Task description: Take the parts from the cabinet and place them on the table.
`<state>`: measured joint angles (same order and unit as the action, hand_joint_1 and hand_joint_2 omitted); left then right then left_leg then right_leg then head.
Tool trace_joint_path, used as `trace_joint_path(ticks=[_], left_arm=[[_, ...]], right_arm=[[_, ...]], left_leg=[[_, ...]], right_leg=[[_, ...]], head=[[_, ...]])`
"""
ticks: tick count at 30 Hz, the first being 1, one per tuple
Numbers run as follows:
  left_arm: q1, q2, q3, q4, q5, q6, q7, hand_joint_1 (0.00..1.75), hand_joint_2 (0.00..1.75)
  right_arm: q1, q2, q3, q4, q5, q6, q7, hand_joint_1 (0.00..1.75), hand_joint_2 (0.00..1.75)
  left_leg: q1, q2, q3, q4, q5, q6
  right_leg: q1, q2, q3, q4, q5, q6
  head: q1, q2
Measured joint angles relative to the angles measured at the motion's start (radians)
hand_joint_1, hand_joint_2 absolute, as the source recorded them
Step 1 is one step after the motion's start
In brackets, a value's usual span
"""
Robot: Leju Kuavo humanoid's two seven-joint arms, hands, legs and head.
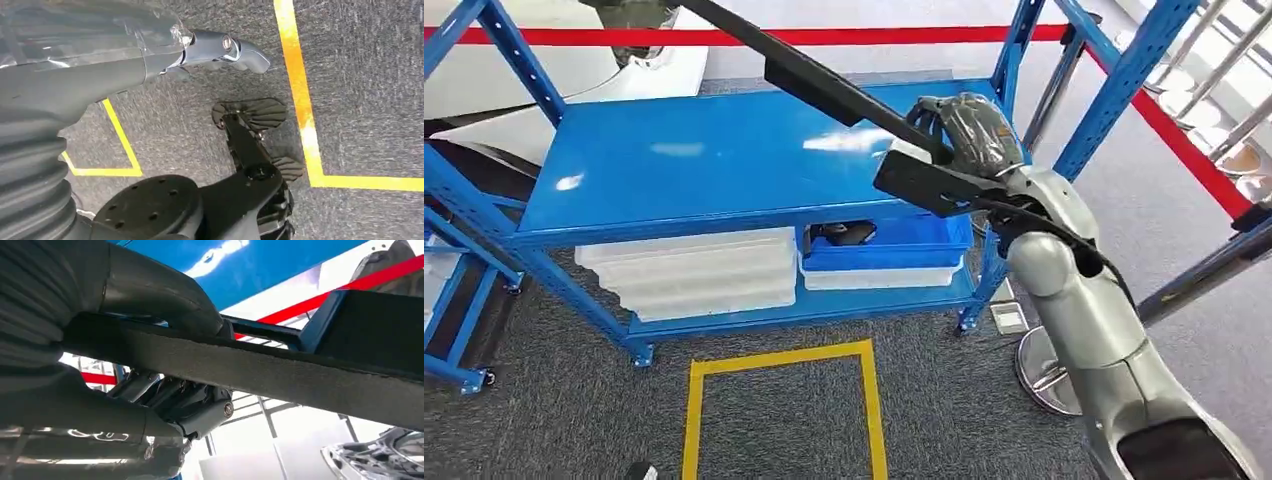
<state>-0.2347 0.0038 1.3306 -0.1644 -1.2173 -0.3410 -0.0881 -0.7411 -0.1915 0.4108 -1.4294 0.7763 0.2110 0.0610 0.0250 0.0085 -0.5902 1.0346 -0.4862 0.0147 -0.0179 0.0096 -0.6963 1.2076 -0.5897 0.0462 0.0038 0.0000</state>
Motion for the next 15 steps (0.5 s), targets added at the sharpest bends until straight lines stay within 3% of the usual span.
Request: trace_joint_path(ticks=[1, 2, 3, 4, 5, 6, 7, 8, 11, 12, 13, 14, 15], left_arm=[[0.000, 0.000, 0.000, 0.000, 0.000, 0.000, 0.000, 0.00, 1.75], [0.000, 0.000, 0.000, 0.000, 0.000, 0.000, 0.000, 0.00, 1.75], [0.000, 0.000, 0.000, 0.000, 0.000, 0.000, 0.000, 0.00, 1.75], [0.000, 0.000, 0.000, 0.000, 0.000, 0.000, 0.000, 0.00, 1.75], [0.000, 0.000, 0.000, 0.000, 0.001, 0.000, 0.000, 0.00, 1.75], [0.000, 0.000, 0.000, 0.000, 0.001, 0.000, -0.002, 0.00, 1.75], [0.000, 0.000, 0.000, 0.000, 0.001, 0.000, -0.005, 0.00, 1.75], [0.000, 0.000, 0.000, 0.000, 0.001, 0.000, -0.006, 0.00, 1.75], [0.000, 0.000, 0.000, 0.000, 0.000, 0.000, -0.008, 0.00, 1.75], [0.000, 0.000, 0.000, 0.000, 0.000, 0.000, -0.008, 0.00, 1.75], [0.000, 0.000, 0.000, 0.000, 0.000, 0.000, -0.008, 0.00, 1.75], [0.001, 0.000, 0.000, 0.000, 0.000, 0.000, -0.008, 0.00, 1.75], [0.002, 0.000, 0.000, 0.000, 0.000, 0.000, -0.008, 0.00, 1.75]], right_arm=[[0.002, 0.000, 0.000, 0.000, -0.002, 0.000, 0.000, 1.71, 1.75], [0.004, 0.000, 0.000, 0.002, -0.002, 0.000, 0.001, 1.71, 1.75], [0.006, 0.000, -0.001, 0.003, -0.002, 0.000, 0.001, 1.71, 1.75], [0.006, 0.000, -0.001, 0.003, -0.002, 0.000, 0.001, 1.71, 1.75], [0.005, 0.000, -0.001, 0.003, -0.004, 0.000, 0.000, 1.71, 1.75], [0.002, 0.000, -0.001, 0.003, -0.005, 0.000, 0.000, 1.71, 1.75], [-0.002, 0.000, -0.001, 0.003, -0.005, 0.000, 0.000, 1.71, 1.75], [-0.006, 0.001, -0.001, 0.003, -0.006, 0.000, 0.000, 1.71, 1.75], [-0.007, 0.001, -0.002, 0.004, -0.008, 0.000, 0.001, 1.71, 1.75], [-0.008, 0.001, -0.002, 0.005, -0.008, 0.000, 0.002, 1.71, 1.75], [-0.009, 0.001, -0.002, 0.005, -0.008, 0.000, 0.001, 1.71, 1.75], [-0.010, 0.003, -0.002, 0.005, -0.008, 0.000, 0.002, 1.71, 1.75], [-0.009, 0.005, -0.001, 0.005, -0.009, 0.000, 0.002, 1.71, 1.75]], left_leg=[[-0.002, 0.007, -0.009, 0.001, 0.006, 0.001], [-0.003, 0.013, -0.018, 0.002, 0.012, 0.001], [-0.004, 0.021, -0.027, 0.003, 0.018, 0.001], [-0.004, 0.027, -0.035, 0.004, 0.023, -0.001], [-0.004, 0.035, -0.041, 0.006, 0.028, -0.004], [-0.004, 0.039, -0.044, 0.009, 0.031, -0.008], [-0.007, 0.044, -0.048, 0.010, 0.034, -0.013], [-0.010, 0.050, -0.050, 0.012, 0.040, -0.020], [-0.010, 0.066, -0.051, 0.004, 0.062, -0.039], [-0.007, 0.055, -0.058, 0.009, 0.049, -0.047], [-0.007, 0.029, -0.066, 0.028, 0.020, -0.055], [-0.008, 0.010, -0.083, 0.081, -0.037, -0.055], [-0.008, 0.002, -0.104, 0.156, -0.093, -0.056]], right_leg=[[0.000, 0.000, -0.021, 0.075, -0.037, 0.002], [-0.001, 0.000, -0.029, 0.120, -0.046, 0.003], [-0.001, 0.000, -0.015, 0.120, -0.030, 0.004], [-0.001, -0.002, 0.018, 0.080, -0.001, 0.003], [-0.001, -0.008, 0.070, 0.004, 0.035, 0.000], [0.000, -0.026, 0.131, -0.090, 0.063, -0.004], [0.003, -0.061, 0.170, -0.160, 0.051, -0.009], [0.014, -0.065, 0.179, -0.184, 0.051, -0.014], [0.017, -0.044, 0.161, -0.186, 0.067, -0.034], [0.006, -0.041, 0.156, -0.196, 0.081, -0.048], [0.007, -0.036, 0.145, -0.196, 0.092, -0.055], [0.008, -0.031, 0.132, -0.196, 0.100, -0.066], [0.010, -0.024, 0.121, -0.195, 0.110, -0.069]], head=[[0.005, 0.000], [0.007, 0.000], [0.012, 0.000], [0.016, 0.000], [0.019, 0.000], [0.026, 0.000], [0.031, 0.000], [0.034, 0.000], [0.029, 0.000], [0.027, 0.000], [0.024, 0.000], [0.015, 0.000], [0.005, 0.000]])
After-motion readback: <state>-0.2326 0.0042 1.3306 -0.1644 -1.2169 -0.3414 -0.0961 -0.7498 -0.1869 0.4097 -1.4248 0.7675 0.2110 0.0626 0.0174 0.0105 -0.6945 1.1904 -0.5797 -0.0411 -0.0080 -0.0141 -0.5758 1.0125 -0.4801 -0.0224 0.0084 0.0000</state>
